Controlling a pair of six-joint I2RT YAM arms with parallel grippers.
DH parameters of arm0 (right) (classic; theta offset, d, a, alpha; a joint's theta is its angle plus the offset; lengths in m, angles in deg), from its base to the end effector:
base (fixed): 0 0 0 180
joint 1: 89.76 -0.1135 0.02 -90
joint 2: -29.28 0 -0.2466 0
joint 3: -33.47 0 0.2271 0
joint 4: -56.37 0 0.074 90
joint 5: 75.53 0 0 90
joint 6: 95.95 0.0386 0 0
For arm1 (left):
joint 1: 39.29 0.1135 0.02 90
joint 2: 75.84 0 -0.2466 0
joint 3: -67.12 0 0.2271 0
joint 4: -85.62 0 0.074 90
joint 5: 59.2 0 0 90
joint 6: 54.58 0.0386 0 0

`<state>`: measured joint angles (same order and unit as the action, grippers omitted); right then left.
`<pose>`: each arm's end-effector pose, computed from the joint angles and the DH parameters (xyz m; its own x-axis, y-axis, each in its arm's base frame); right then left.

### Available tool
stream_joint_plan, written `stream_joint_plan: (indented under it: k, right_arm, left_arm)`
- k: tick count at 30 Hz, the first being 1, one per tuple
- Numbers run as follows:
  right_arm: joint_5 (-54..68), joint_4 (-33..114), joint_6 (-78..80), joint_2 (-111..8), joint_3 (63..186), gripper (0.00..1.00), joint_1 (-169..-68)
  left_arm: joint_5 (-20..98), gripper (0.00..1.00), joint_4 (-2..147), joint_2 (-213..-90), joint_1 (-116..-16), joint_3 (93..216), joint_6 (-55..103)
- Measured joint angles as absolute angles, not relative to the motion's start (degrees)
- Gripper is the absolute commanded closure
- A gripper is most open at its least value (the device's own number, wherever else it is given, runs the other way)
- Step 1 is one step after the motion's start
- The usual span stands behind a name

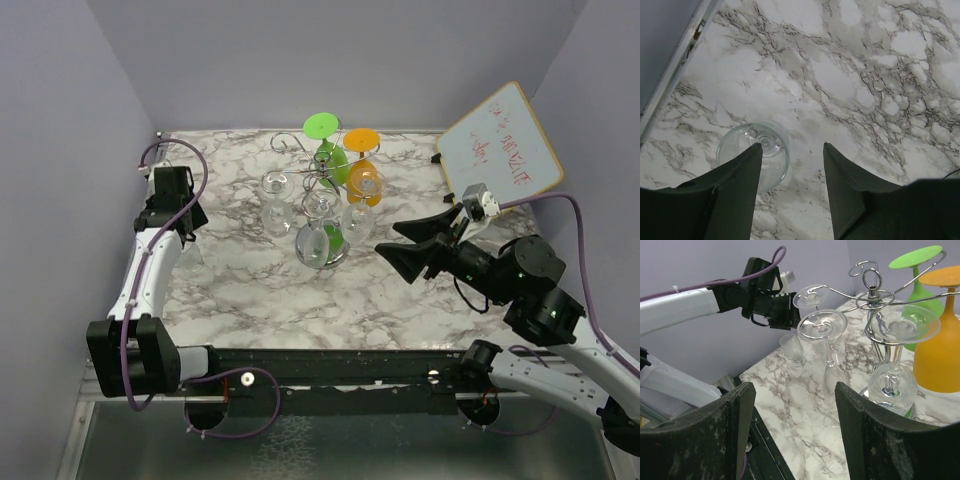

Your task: Place the wine glass upside down on the wine glass rack

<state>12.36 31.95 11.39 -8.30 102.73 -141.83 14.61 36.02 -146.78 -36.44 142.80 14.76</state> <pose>0.0785 0.1030 0.3974 -0.1675 0.2696 -0.9483 -0.7970 0.5292 0.2912 0.2437 0.0229 0.2870 -0.5727 -0.3678 -0.7326 -0.4779 0.8759 -0.0661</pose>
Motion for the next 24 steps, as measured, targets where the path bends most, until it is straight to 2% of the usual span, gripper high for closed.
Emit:
stream_joint_plan:
  k: [11, 15, 24]
  right_arm:
    - [12.78, 32.21, 13.14, -10.21, 102.75, 0.32, -141.83]
    - [12.78, 32.54, 13.80, -10.38, 102.75, 0.32, -141.83]
    - [12.78, 33.24, 15.06, -13.13, 102.86, 0.32, -141.83]
  left_arm:
    - [20.07, 0.73, 39.62, -149.95, -32.72, 136.41, 12.48]
    - [21.60, 0.99, 40.52, -150.54, -31.82, 136.41, 12.48]
    - [25.58, 1.00, 38.97, -151.13, -31.74, 138.62, 12.70]
